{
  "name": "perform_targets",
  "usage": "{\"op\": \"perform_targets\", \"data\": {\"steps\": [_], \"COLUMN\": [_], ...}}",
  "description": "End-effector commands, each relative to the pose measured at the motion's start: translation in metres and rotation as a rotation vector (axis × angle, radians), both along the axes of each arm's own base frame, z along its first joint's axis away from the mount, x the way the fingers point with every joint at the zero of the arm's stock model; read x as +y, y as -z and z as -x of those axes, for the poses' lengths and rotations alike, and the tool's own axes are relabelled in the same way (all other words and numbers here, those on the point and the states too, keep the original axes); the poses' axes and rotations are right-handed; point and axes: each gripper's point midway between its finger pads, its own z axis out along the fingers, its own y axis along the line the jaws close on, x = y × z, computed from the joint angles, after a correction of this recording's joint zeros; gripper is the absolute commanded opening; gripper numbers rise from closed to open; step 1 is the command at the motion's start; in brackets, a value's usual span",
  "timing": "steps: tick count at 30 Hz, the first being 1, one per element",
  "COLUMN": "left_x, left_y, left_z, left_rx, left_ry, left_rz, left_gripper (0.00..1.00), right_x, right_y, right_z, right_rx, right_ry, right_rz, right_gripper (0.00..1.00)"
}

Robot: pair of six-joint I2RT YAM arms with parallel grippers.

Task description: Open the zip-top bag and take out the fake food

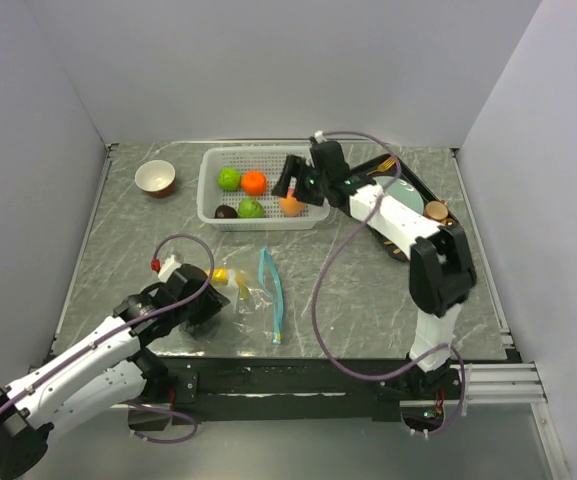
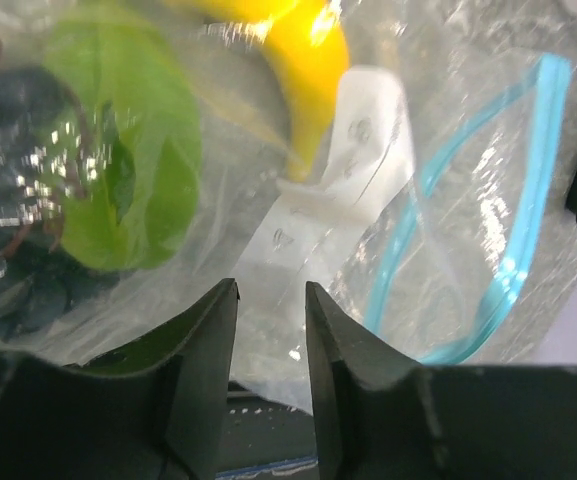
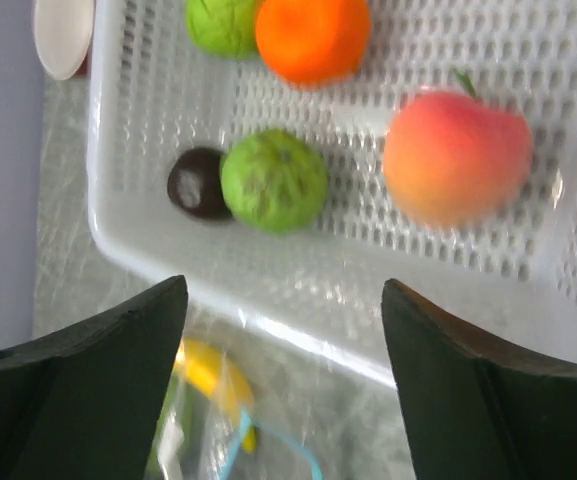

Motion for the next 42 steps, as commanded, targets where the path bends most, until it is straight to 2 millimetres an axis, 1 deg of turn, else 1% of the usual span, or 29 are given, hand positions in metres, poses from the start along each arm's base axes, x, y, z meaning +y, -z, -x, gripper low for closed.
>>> {"op": "perform_targets", "data": {"steps": [1,2,3,4,5,7,8,9,10,12,13,14,16,17,18,19,20,22,23,24,25,28,31,36,38,40,42], "left_x": [0.004,0.010,0.016,0.022,0.030,0.042,0.050,0.057,0.060,0.064,0.065,0.066,0.071,0.072,0.070,0.071,0.070,0.070,0.071,0.072,0.073,0.073,0.072,0.072,0.068,0.064,0.062], "left_y": [-0.032,-0.035,-0.035,-0.037,-0.032,-0.031,-0.025,-0.024,-0.023,-0.022,-0.022,-0.020,-0.014,-0.013,-0.012,-0.007,-0.005,0.003,0.005,0.010,0.013,0.019,0.021,0.032,0.034,0.039,0.044], "left_z": [-0.032,-0.039,-0.042,-0.046,-0.044,-0.046,-0.041,-0.042,-0.041,-0.040,-0.041,-0.040,-0.037,-0.036,-0.037,-0.037,-0.037,-0.036,-0.035,-0.034,-0.033,-0.031,-0.032,-0.028,-0.031,-0.030,-0.030], "left_rx": [-0.117,-0.124,-0.134,-0.141,-0.122,-0.116,-0.085,-0.083,-0.075,-0.066,-0.061,-0.053,-0.029,-0.026,-0.031,-0.028,-0.023,-0.009,-0.001,0.008,0.014,0.020,0.014,0.033,0.024,0.033,0.039], "left_ry": [-0.042,-0.070,-0.078,-0.106,-0.124,-0.187,-0.210,-0.267,-0.283,-0.307,-0.312,-0.317,-0.336,-0.339,-0.342,-0.344,-0.345,-0.342,-0.347,-0.344,-0.345,-0.345,-0.345,-0.330,-0.316,-0.299,-0.290], "left_rz": [-0.003,-0.013,-0.035,-0.051,-0.086,-0.121,-0.150,-0.156,-0.164,-0.178,-0.184,-0.193,-0.215,-0.214,-0.206,-0.205,-0.198,-0.205,-0.209,-0.217,-0.223,-0.223,-0.215,-0.220,-0.207,-0.196,-0.192], "left_gripper": [0.38,0.36,0.35,0.32,0.29,0.24,0.19,0.18,0.18,0.18,0.18,0.18,0.19,0.19,0.19,0.19,0.19,0.18,0.18,0.17,0.16,0.14,0.13,0.11,0.08,0.04,0.03], "right_x": [-0.010,-0.016,-0.017,-0.013,-0.017,-0.008,-0.003,0.007,0.011,0.027,0.039,0.046,0.057,0.063,0.067,0.071,0.076,0.084,0.088,0.091,0.094,0.099,0.101,0.110,0.111,0.115,0.118], "right_y": [-0.030,-0.019,-0.013,-0.010,0.002,0.010,0.017,0.020,0.026,0.030,0.032,0.039,0.044,0.050,0.052,0.052,0.060,0.062,0.068,0.069,0.076,0.085,0.089,0.089,0.090,0.092,0.091], "right_z": [0.054,0.073,0.084,0.098,0.114,0.136,0.149,0.162,0.171,0.183,0.195,0.197,0.208,0.208,0.209,0.208,0.209,0.211,0.211,0.213,0.213,0.212,0.212,0.215,0.215,0.218,0.219], "right_rx": [-0.015,-0.003,0.008,0.032,0.042,0.063,0.075,0.085,0.105,0.117,0.141,0.151,0.197,0.205,0.219,0.219,0.236,0.257,0.265,0.277,0.292,0.320,0.334,0.355,0.356,0.365,0.366], "right_ry": [-0.022,-0.032,-0.041,-0.072,-0.085,-0.130,-0.168,-0.205,-0.218,-0.267,-0.297,-0.310,-0.340,-0.347,-0.349,-0.353,-0.357,-0.378,-0.380,-0.387,-0.391,-0.389,-0.384,-0.419,-0.423,-0.437,-0.446], "right_rz": [-0.115,-0.132,-0.150,-0.191,-0.203,-0.229,-0.243,-0.245,-0.247,-0.269,-0.285,-0.298,-0.332,-0.342,-0.356,-0.364,-0.360,-0.374,-0.376,-0.384,-0.386,-0.402,-0.416,-0.446,-0.445,-0.442,-0.443], "right_gripper": [0.67,0.60,0.53,0.42,0.40,0.38,0.37,0.37,0.36,0.34,0.34,0.34,0.33,0.33,0.33,0.33,0.33,0.32,0.32,0.32,0.32,0.32,0.32,0.38,0.42,0.44,0.46]}}
